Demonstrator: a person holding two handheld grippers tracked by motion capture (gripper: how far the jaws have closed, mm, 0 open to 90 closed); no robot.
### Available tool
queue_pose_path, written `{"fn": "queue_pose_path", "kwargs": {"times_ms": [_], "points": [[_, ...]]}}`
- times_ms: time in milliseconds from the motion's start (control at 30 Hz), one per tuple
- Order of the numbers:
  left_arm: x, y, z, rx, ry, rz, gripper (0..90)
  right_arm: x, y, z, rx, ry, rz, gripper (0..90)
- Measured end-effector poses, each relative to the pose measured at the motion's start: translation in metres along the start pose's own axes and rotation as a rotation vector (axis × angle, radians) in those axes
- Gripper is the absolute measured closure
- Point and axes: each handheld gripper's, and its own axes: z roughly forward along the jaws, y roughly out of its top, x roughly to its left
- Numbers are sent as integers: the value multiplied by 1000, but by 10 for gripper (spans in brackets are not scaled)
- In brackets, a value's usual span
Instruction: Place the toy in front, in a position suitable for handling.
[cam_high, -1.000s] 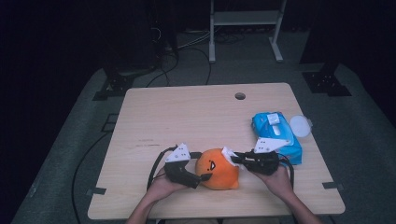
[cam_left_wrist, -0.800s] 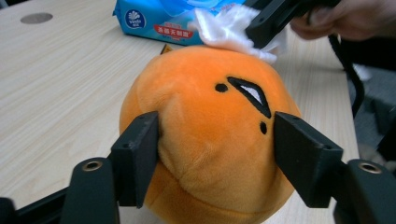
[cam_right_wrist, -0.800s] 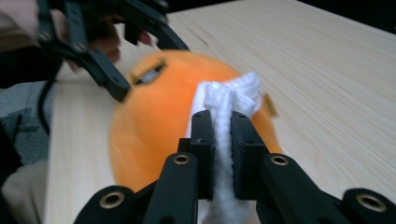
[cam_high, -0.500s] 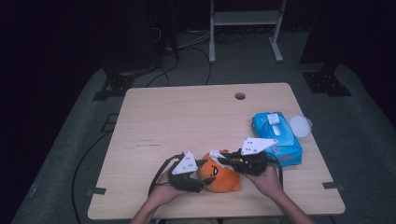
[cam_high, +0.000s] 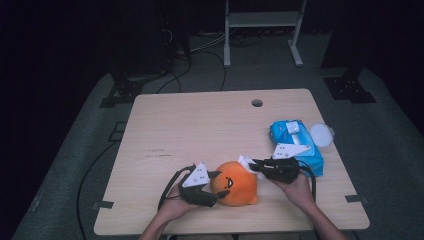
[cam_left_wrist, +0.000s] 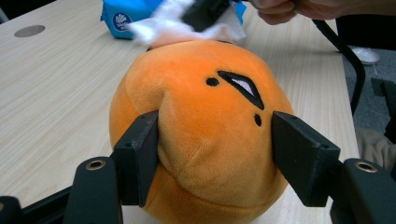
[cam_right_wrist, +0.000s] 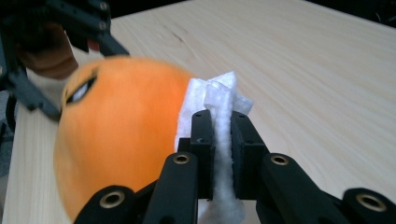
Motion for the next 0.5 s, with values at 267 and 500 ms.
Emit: {"fn": "queue_pose_path", "kwargs": {"times_ms": [267,500], "points": [[3,0,2,-9,23,-28,330,20,-20,-19,55,13,-15,805],[5,2,7,-17,48,-61,329,49,-11,-15,23,78,-70,806]]}}
